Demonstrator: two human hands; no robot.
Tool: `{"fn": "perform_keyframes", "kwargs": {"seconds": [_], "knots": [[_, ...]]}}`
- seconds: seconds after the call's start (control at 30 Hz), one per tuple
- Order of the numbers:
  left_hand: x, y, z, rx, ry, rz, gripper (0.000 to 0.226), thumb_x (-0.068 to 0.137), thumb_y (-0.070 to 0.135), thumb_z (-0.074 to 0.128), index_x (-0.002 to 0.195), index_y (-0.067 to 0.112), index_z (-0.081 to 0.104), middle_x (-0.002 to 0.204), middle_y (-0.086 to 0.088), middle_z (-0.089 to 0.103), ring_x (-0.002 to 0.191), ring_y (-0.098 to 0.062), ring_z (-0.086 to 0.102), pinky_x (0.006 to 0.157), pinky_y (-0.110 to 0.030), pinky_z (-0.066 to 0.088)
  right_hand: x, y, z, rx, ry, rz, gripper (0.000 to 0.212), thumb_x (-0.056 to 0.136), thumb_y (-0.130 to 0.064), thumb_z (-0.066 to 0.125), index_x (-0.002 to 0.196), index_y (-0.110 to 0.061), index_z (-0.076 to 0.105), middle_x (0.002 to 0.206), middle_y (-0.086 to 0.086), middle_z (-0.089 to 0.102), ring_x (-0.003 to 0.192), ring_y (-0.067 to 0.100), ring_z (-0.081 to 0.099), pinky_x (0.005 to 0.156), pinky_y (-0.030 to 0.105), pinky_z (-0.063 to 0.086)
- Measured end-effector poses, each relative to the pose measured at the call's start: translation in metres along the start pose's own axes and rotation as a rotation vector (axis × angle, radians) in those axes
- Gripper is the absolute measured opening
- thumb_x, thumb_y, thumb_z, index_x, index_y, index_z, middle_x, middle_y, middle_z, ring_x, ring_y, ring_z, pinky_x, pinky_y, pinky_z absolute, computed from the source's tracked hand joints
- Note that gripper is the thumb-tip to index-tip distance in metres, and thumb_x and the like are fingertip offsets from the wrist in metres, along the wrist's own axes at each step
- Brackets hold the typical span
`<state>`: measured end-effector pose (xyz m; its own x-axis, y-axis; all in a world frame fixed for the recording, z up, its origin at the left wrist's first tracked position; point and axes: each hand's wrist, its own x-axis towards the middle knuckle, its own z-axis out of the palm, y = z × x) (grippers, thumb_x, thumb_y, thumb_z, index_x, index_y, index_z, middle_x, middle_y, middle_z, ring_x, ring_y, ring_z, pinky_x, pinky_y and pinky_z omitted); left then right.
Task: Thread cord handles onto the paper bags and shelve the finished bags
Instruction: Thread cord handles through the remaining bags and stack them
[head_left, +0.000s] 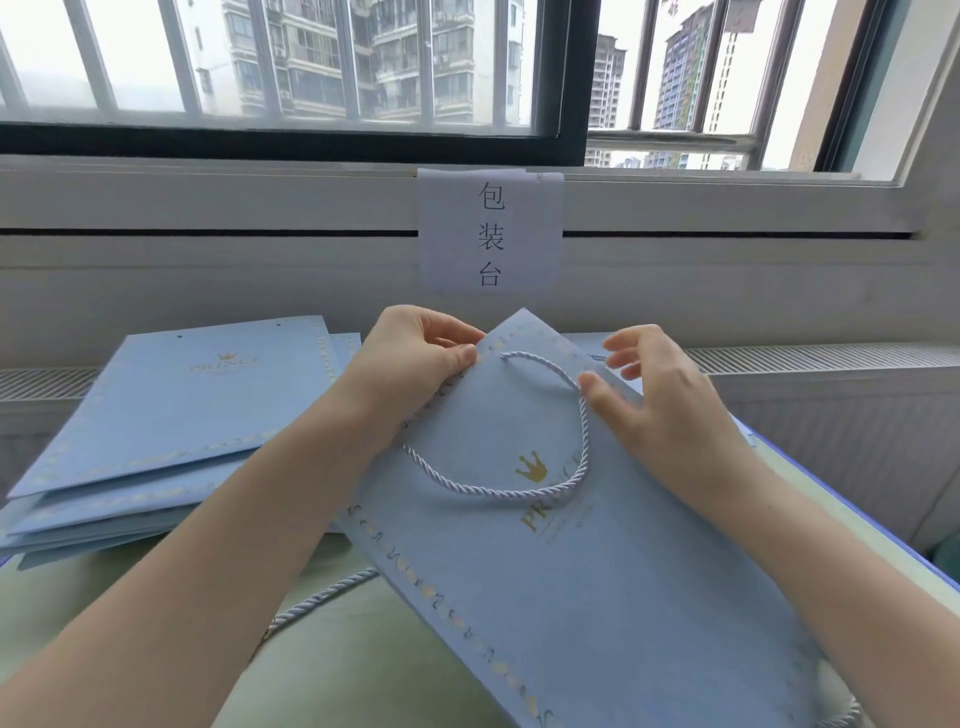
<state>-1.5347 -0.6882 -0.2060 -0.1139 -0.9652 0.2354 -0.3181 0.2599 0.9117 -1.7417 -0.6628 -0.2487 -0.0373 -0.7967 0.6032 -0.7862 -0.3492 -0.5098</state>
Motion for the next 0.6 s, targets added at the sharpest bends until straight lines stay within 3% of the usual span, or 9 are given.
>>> {"fn": "perform_keyframes", "kwargs": {"seconds": [0.07, 0.17, 0.3, 0.4, 0.5, 0.6], "knots": [[0.002, 0.001, -0.003, -0.018, 0.097, 0.04, 0.016, 0.091, 0.006, 0.059, 0.093, 0.015, 0.072, 0.082, -0.007, 0.07, 0.063, -0.014, 0.062, 0.058, -0.022, 0.053, 0.004, 0.005, -0.006, -0.04, -0.092, 0.105, 0.036, 0.091, -0.045, 0.05, 0.118, -0.021, 0.048, 0.105, -0.009, 0.052, 0.094, 0.01, 0.05, 0.08, 0.03, 0.039], [0.003, 0.0, -0.004, -0.022, 0.166, 0.081, 0.015, 0.09, 0.005, 0.06, 0.098, 0.014, 0.07, 0.08, -0.007, 0.066, 0.062, -0.013, 0.057, 0.054, -0.016, 0.05, 0.007, 0.011, -0.014, -0.032, -0.22, 0.179, 0.028, 0.091, -0.046, 0.051, 0.108, -0.024, 0.054, 0.09, -0.01, 0.055, 0.075, 0.003, 0.05, 0.061, 0.023, 0.038], [0.004, -0.004, -0.002, 0.053, 0.15, 0.121, 0.018, 0.09, 0.005, 0.059, 0.104, 0.014, 0.068, 0.082, -0.007, 0.066, 0.06, -0.011, 0.055, 0.052, -0.014, 0.046, 0.012, 0.01, -0.021, 0.17, -0.16, 0.2, 0.008, 0.09, -0.032, 0.06, 0.091, -0.024, 0.06, 0.085, 0.005, 0.065, 0.069, 0.015, 0.056, 0.062, 0.028, 0.043], [0.007, -0.005, 0.0, 0.236, 0.165, 0.175, 0.027, 0.091, 0.014, 0.061, 0.117, 0.02, 0.061, 0.094, 0.001, 0.064, 0.086, -0.015, 0.06, 0.07, -0.021, 0.046, 0.014, 0.009, -0.025, 0.257, -0.1, 0.236, 0.008, 0.09, -0.026, 0.062, 0.084, -0.022, 0.065, 0.086, 0.008, 0.069, 0.071, 0.015, 0.059, 0.067, 0.029, 0.046], [0.007, -0.007, 0.001, 0.617, 0.24, 0.193, 0.049, 0.095, 0.034, 0.052, 0.141, 0.021, 0.039, 0.124, -0.007, 0.051, 0.12, -0.027, 0.043, 0.094, -0.036, 0.037, 0.014, 0.009, -0.027, 0.368, -0.011, 0.329, 0.01, 0.09, -0.024, 0.063, 0.083, -0.019, 0.066, 0.082, 0.002, 0.069, 0.068, 0.01, 0.06, 0.064, 0.024, 0.047], [0.005, -0.008, 0.0, 0.863, 0.355, 0.2, 0.059, 0.096, 0.043, 0.041, 0.148, 0.02, 0.024, 0.134, -0.01, 0.041, 0.126, -0.03, 0.032, 0.096, -0.043, 0.031, 0.013, 0.01, -0.028, 0.492, 0.064, 0.424, 0.009, 0.09, -0.023, 0.063, 0.085, -0.017, 0.067, 0.08, -0.002, 0.068, 0.064, 0.006, 0.061, 0.059, 0.02, 0.048]]}}
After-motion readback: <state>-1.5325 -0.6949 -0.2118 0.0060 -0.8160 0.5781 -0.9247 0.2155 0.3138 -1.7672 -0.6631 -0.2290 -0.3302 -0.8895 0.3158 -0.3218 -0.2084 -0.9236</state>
